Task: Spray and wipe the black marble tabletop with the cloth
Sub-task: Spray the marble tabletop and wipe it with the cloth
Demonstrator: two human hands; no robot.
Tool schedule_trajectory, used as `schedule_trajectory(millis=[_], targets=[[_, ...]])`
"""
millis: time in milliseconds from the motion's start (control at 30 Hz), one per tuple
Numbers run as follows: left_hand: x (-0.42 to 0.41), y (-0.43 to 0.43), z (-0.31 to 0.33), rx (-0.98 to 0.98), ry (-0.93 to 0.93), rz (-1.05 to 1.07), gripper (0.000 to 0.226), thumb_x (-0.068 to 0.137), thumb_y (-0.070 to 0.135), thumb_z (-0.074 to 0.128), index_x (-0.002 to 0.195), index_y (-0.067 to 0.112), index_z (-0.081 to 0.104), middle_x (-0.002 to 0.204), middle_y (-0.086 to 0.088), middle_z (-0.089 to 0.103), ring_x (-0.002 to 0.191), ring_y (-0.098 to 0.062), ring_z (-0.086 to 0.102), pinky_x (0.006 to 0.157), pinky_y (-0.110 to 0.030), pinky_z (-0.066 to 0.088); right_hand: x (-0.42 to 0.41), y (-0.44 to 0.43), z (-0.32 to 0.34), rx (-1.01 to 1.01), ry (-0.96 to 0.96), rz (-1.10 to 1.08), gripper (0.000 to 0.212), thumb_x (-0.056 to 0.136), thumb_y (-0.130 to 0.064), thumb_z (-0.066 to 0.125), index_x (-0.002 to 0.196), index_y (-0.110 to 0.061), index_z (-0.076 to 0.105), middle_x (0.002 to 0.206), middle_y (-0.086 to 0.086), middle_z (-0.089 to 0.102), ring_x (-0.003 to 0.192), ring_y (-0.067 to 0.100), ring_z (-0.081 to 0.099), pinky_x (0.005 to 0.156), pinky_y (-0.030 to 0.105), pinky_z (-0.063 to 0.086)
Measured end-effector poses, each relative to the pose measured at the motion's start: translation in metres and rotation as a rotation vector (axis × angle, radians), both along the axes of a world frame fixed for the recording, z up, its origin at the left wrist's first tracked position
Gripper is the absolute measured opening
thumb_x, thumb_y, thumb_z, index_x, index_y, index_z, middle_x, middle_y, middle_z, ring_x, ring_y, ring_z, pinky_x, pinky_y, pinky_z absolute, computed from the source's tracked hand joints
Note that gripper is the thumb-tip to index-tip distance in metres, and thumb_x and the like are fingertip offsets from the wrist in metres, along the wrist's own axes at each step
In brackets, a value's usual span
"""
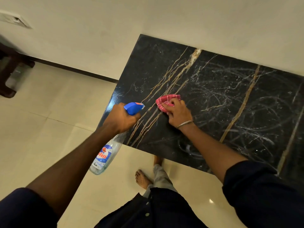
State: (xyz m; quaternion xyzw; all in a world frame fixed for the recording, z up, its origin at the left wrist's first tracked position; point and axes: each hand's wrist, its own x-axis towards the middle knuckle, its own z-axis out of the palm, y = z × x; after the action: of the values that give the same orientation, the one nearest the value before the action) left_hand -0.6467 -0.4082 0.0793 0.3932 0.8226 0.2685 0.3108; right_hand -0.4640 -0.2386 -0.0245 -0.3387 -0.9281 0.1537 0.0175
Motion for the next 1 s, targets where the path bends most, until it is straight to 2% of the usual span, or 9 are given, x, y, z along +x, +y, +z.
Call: schedule_trajectory(millis=[200, 300, 367, 467, 600, 667, 833, 867, 1000], targets=[[0.008, -0.005, 0.001, 0.02, 0.025, -0.003, 0.015, 0.086, 0.02, 0.065, 0.082, 0.01, 0.054, 0.058, -0.004, 0.049, 0.05, -0.014, 0.05, 0.052, -0.019, 0.042, 0.023, -0.1, -0.022, -0.003, 0.061, 0.46, 0.058, 0.071, -0.023, 0.077, 0.126, -0.034, 0.062, 0.132, 0.011, 0.053, 0.113, 0.036, 0.052, 0.089, 0.042, 0.055], [0.01, -0.005, 0.001, 0.013, 0.014, -0.001, 0.016, 0.085, 0.021, 0.065, 0.085, 0.009, 0.054, 0.058, -0.003, 0.049, 0.051, -0.015, 0.051, 0.053, -0.022, 0.043, 0.032, -0.096, -0.028, 0.057, -0.043, 0.714, 0.055, 0.08, -0.038, 0.069, 0.133, -0.038, 0.056, 0.138, 0.006, 0.051, 0.118, 0.03, 0.048, 0.094, 0.037, 0.05], [0.011, -0.006, 0.0, 0.02, 0.003, -0.024, 0.016, 0.085, 0.021, 0.065, 0.085, 0.01, 0.054, 0.058, -0.002, 0.049, 0.052, -0.014, 0.051, 0.055, -0.023, 0.043, 0.032, -0.072, -0.025, 0.065, -0.089, 0.796, 0.053, 0.081, -0.038, 0.066, 0.133, -0.038, 0.055, 0.14, 0.006, 0.048, 0.117, 0.031, 0.047, 0.093, 0.039, 0.05], [0.01, -0.011, -0.002, 0.02, 0.01, -0.02, 0.017, 0.086, 0.022, 0.065, 0.087, 0.011, 0.052, 0.058, 0.0, 0.048, 0.052, -0.012, 0.05, 0.054, -0.021, 0.04, 0.027, -0.034, -0.01, -0.006, -0.06, 0.53, 0.048, 0.085, -0.022, 0.063, 0.131, -0.034, 0.059, 0.139, 0.007, 0.048, 0.113, 0.03, 0.047, 0.09, 0.043, 0.051], [0.009, -0.019, -0.006, 0.014, 0.021, -0.02, 0.018, 0.088, 0.024, 0.064, 0.088, 0.01, 0.053, 0.06, -0.001, 0.048, 0.053, -0.012, 0.05, 0.054, -0.02, 0.04, 0.013, -0.025, 0.003, 0.004, -0.048, 0.099, 0.047, 0.091, -0.021, 0.06, 0.135, -0.036, 0.055, 0.138, 0.005, 0.044, 0.111, 0.028, 0.044, 0.088, 0.042, 0.051], [0.01, -0.022, -0.007, 0.011, 0.001, -0.021, 0.017, 0.088, 0.024, 0.064, 0.088, 0.01, 0.053, 0.061, -0.002, 0.049, 0.054, -0.014, 0.051, 0.055, -0.02, 0.041, 0.013, -0.035, 0.002, 0.006, -0.094, 0.138, 0.049, 0.092, -0.022, 0.059, 0.138, -0.038, 0.051, 0.141, 0.005, 0.04, 0.114, 0.027, 0.042, 0.092, 0.041, 0.05], [0.021, -0.028, -0.01, -0.005, -0.034, -0.068, 0.019, 0.086, 0.024, 0.066, 0.09, 0.009, 0.057, 0.063, -0.001, 0.053, 0.054, -0.012, 0.053, 0.055, -0.019, 0.04, 0.053, -0.02, 0.0, 0.017, -0.187, 0.598, 0.053, 0.089, -0.022, 0.06, 0.138, -0.04, 0.051, 0.146, 0.002, 0.041, 0.114, 0.025, 0.044, 0.095, 0.036, 0.044], [0.024, -0.028, -0.009, -0.006, -0.034, -0.072, 0.019, 0.086, 0.025, 0.066, 0.091, 0.009, 0.057, 0.064, -0.001, 0.053, 0.055, -0.013, 0.053, 0.056, -0.019, 0.04, 0.062, -0.009, 0.001, 0.026, -0.178, 0.555, 0.054, 0.088, -0.02, 0.06, 0.137, -0.04, 0.052, 0.144, 0.002, 0.042, 0.112, 0.025, 0.045, 0.094, 0.036, 0.045], [0.028, -0.023, -0.005, 0.001, -0.046, -0.057, 0.016, 0.087, 0.023, 0.065, 0.089, 0.012, 0.054, 0.064, -0.001, 0.051, 0.056, -0.013, 0.053, 0.057, -0.019, 0.042, 0.08, 0.026, 0.003, -0.023, -0.11, 0.039, 0.049, 0.088, -0.015, 0.06, 0.132, -0.036, 0.058, 0.135, 0.001, 0.044, 0.106, 0.027, 0.044, 0.088, 0.044, 0.052]])
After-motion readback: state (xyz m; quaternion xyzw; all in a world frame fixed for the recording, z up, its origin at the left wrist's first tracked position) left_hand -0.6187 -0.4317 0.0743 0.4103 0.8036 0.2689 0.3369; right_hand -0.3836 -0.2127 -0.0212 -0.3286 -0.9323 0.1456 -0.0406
